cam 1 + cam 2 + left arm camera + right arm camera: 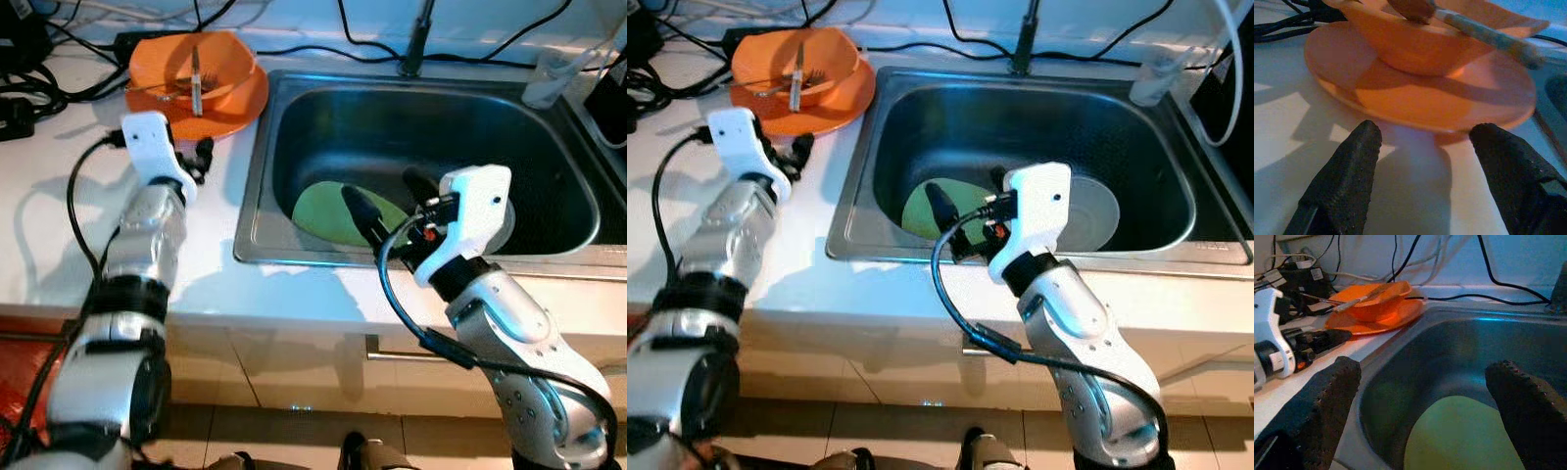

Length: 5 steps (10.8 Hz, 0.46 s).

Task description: Kitchen organization

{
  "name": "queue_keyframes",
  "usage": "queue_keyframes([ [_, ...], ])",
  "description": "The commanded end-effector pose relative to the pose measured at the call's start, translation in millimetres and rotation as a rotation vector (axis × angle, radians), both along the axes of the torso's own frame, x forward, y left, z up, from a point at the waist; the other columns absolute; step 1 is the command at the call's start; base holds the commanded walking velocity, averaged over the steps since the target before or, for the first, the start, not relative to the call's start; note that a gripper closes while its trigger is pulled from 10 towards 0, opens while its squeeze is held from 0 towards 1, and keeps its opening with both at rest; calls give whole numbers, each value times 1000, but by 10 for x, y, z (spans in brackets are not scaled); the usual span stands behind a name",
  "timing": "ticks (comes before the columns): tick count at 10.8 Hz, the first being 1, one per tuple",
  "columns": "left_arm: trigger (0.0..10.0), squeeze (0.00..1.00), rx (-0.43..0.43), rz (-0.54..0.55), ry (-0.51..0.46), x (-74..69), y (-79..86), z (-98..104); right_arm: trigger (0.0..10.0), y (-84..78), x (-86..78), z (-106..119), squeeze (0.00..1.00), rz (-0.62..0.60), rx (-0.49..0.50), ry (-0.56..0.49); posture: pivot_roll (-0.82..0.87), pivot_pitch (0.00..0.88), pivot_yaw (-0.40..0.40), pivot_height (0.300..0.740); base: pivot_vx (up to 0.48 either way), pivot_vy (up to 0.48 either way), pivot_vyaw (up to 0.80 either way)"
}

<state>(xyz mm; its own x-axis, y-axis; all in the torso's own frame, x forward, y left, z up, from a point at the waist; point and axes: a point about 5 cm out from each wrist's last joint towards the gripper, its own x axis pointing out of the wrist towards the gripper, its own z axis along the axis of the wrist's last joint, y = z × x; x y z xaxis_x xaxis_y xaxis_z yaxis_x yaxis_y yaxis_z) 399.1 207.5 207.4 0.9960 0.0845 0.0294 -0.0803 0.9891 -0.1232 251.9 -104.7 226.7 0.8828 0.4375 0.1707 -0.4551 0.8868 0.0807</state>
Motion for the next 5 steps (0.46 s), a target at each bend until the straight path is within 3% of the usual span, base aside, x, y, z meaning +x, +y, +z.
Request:
queue_keyframes([
  [1, 10000, 0, -22, 11, 93, -18, 31, -219, 10000, -9, -50, -5, 0, -4, -1, 6, -253, 236, -23, 740, 0, 0, 0],
  [5, 10000, 0, -21, 4, 76, 32, 47, -154, 10000, -7, -72, -24, 0, -14, 9, 20, -249, 257, -14, 740, 0, 0, 0],
])
